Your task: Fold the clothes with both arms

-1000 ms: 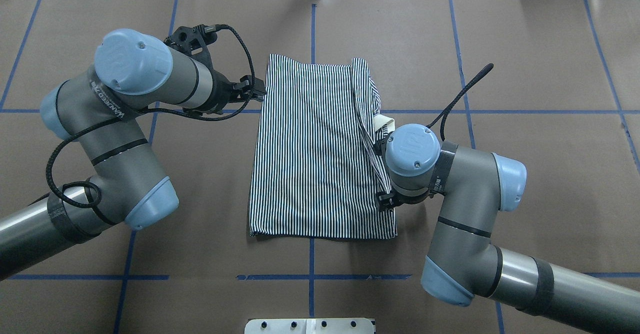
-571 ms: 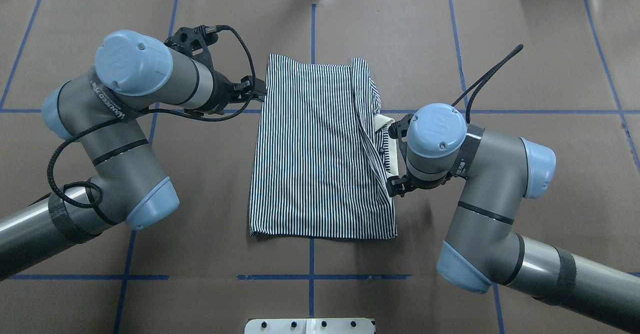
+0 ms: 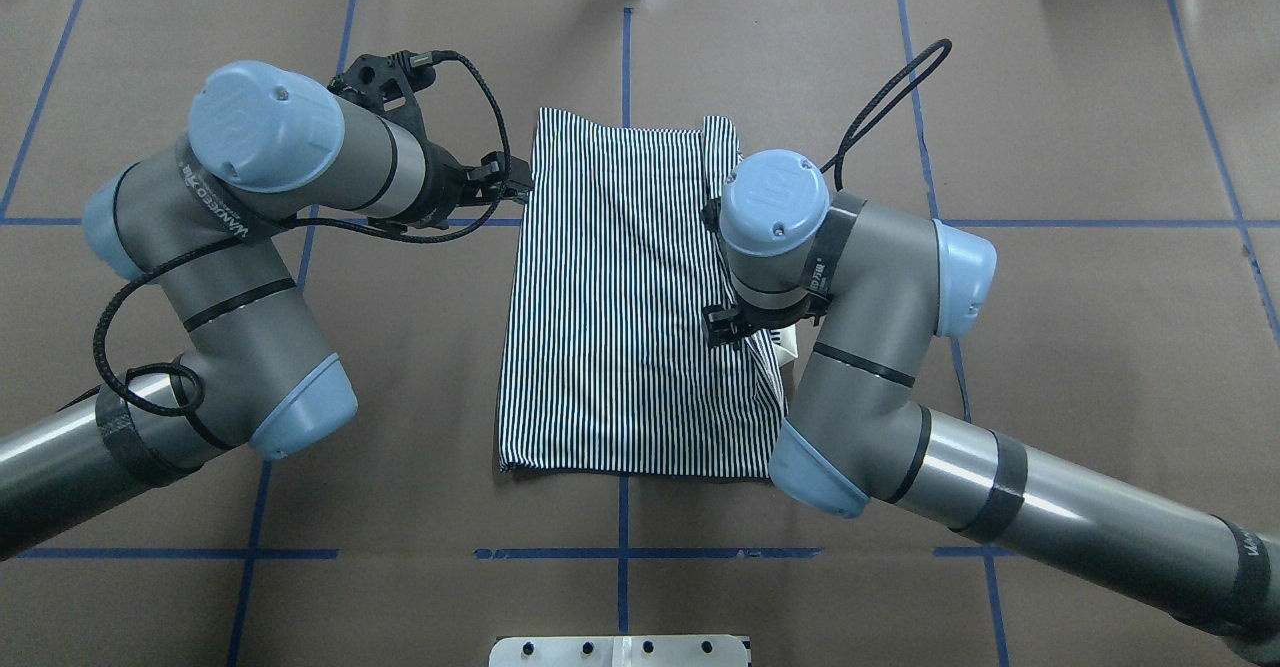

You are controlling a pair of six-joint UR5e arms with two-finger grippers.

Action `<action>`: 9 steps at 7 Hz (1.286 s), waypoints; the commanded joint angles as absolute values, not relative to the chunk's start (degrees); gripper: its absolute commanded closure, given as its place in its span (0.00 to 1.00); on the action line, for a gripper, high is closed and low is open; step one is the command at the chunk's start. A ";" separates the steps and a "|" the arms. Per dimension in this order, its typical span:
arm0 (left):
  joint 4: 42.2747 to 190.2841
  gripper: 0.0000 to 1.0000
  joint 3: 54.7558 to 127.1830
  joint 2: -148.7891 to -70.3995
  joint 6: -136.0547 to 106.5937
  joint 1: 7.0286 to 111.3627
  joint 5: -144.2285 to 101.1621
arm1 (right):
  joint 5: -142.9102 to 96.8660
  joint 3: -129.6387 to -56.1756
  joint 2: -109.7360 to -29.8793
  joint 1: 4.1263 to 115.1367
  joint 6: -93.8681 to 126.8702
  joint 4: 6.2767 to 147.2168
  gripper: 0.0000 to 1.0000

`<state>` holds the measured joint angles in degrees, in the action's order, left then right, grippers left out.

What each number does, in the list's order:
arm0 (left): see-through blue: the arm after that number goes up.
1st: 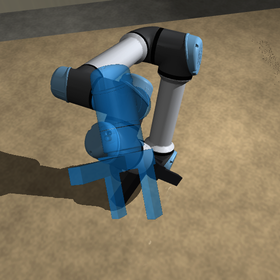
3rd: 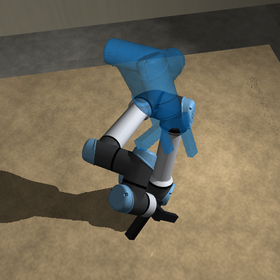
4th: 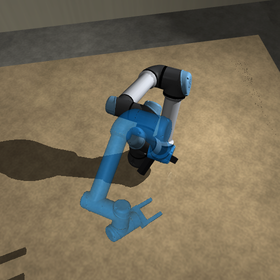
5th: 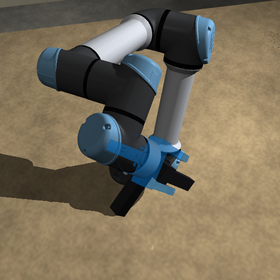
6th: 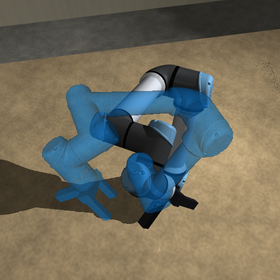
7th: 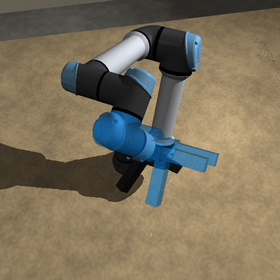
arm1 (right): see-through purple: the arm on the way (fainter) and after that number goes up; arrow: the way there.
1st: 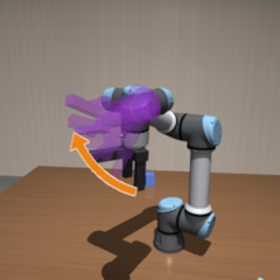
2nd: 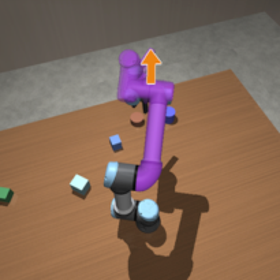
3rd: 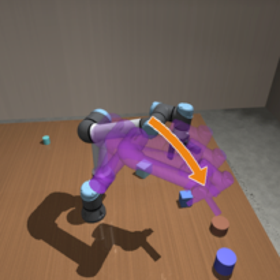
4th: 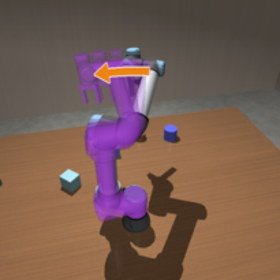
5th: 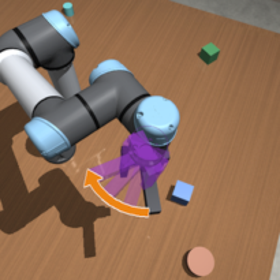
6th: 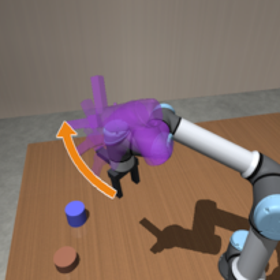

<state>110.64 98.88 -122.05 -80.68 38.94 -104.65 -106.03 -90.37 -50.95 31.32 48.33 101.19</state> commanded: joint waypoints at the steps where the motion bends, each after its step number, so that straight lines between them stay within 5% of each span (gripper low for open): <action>1: 110.48 0.00 99.05 -122.08 -80.68 38.94 -104.68 | -106.00 -88.69 -50.89 31.29 47.81 101.16 0.00; 7: 110.39 0.00 99.67 -122.43 -80.77 38.94 -104.68 | -106.43 -88.59 -53.16 33.64 44.40 101.25 0.00; 9: 110.30 0.00 99.67 -123.22 -81.21 38.94 -104.68 | -106.35 -91.91 -59.54 37.17 39.31 101.08 0.00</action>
<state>110.37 99.66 -122.70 -80.99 38.94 -104.68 -106.58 -89.82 -55.53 35.55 42.18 101.21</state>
